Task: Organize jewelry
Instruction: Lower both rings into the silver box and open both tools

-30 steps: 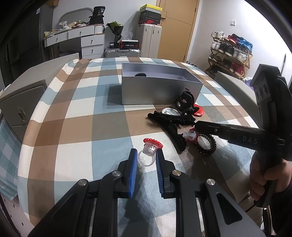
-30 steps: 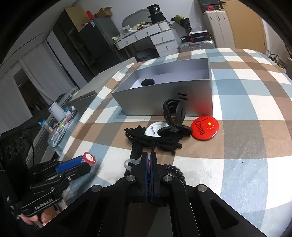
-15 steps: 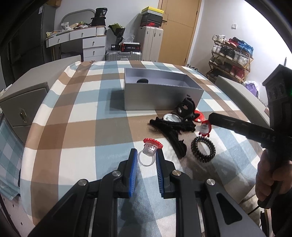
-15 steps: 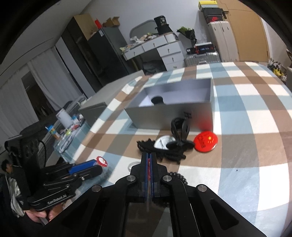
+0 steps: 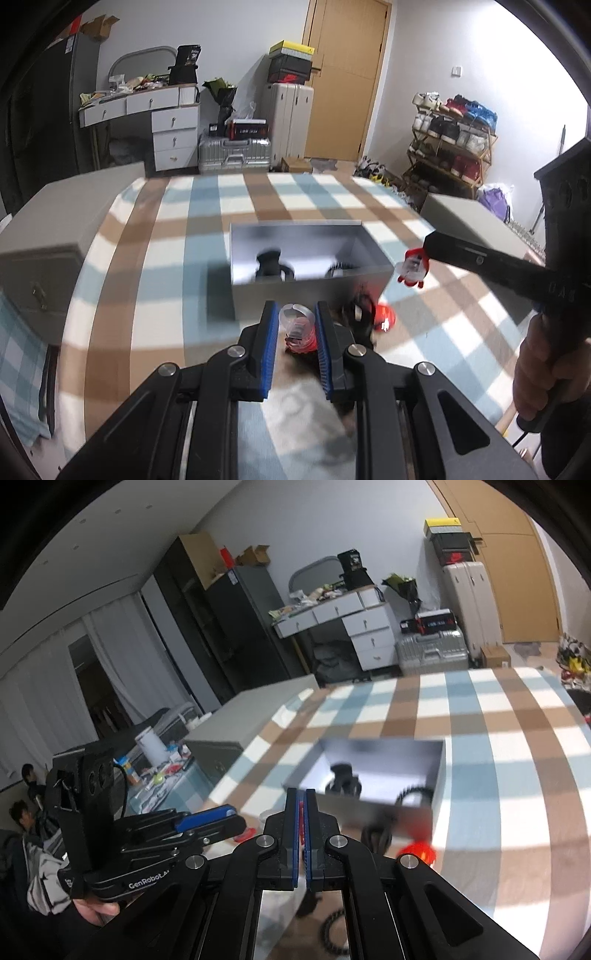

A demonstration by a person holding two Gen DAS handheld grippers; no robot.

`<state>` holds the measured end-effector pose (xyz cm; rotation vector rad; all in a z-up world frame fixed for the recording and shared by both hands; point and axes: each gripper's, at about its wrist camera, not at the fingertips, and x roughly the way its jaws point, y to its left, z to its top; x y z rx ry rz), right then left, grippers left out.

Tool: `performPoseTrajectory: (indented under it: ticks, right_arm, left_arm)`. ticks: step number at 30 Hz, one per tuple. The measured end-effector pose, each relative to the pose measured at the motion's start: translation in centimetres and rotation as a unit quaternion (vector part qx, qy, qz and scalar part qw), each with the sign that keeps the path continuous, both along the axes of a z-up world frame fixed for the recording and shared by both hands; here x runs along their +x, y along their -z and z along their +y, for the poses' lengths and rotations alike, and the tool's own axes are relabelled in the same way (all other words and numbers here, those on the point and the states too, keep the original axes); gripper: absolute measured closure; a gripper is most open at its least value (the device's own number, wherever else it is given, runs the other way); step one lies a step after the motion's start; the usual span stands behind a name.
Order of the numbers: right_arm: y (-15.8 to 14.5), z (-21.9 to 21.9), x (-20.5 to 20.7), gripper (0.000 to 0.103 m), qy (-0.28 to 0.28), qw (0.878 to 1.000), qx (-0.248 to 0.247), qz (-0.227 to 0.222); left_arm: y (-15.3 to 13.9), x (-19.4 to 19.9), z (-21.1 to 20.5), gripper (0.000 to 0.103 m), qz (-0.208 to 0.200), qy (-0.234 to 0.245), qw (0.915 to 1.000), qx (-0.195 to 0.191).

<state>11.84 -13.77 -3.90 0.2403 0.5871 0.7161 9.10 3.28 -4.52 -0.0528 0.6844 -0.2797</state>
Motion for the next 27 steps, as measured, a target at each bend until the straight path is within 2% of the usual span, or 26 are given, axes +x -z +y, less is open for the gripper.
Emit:
performPoseTrajectory:
  ticks: [8, 17, 27]
  right_arm:
    - [-0.1, 0.5, 4.5, 0.102, -0.001, 1.0, -0.001, 0.002]
    - [1.6, 0.3, 8.7, 0.102, 0.01, 1.0, -0.011, 0.026]
    - [3.7, 0.1, 11.0, 0.102, 0.019, 0.998, -0.042, 0.042]
  left_arm:
    - [-0.3, 3.9, -0.4, 0.088, -0.005, 0.003, 0.9999, -0.013]
    - [1.0, 7.2, -1.7, 0.088, 0.021, 0.014, 0.9996, -0.016]
    - [2.5, 9.8, -2.8, 0.088, 0.056, 0.036, 0.9977, -0.01]
